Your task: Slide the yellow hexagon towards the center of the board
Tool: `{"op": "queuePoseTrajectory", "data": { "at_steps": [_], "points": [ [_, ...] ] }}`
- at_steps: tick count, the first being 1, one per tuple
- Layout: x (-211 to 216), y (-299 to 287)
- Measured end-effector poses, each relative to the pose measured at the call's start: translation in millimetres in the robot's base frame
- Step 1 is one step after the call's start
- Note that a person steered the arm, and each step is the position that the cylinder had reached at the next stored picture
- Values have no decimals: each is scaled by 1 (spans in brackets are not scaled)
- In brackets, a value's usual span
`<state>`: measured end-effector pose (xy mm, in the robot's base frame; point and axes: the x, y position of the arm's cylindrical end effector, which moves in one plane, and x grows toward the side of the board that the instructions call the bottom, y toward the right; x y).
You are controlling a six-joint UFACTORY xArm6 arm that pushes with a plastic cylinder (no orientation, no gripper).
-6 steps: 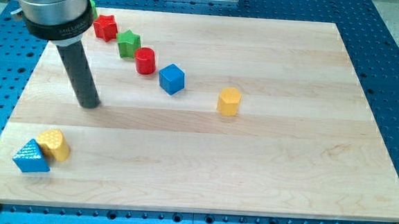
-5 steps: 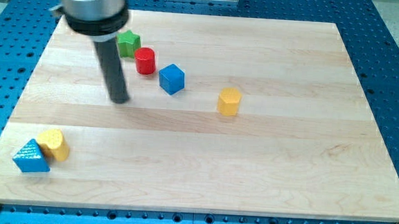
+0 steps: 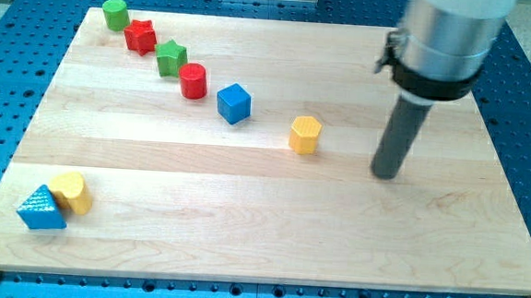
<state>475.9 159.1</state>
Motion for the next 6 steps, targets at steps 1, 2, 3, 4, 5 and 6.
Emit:
{"op": "queuePoseTrajectory", "data": {
  "at_steps": [1,2,3,4,5,6],
  "points": [
    [-8,-58],
    [-7,-108],
    [9,-131],
    [2,-61],
    [-51,-36],
    [-93,-27]
  ]
}}
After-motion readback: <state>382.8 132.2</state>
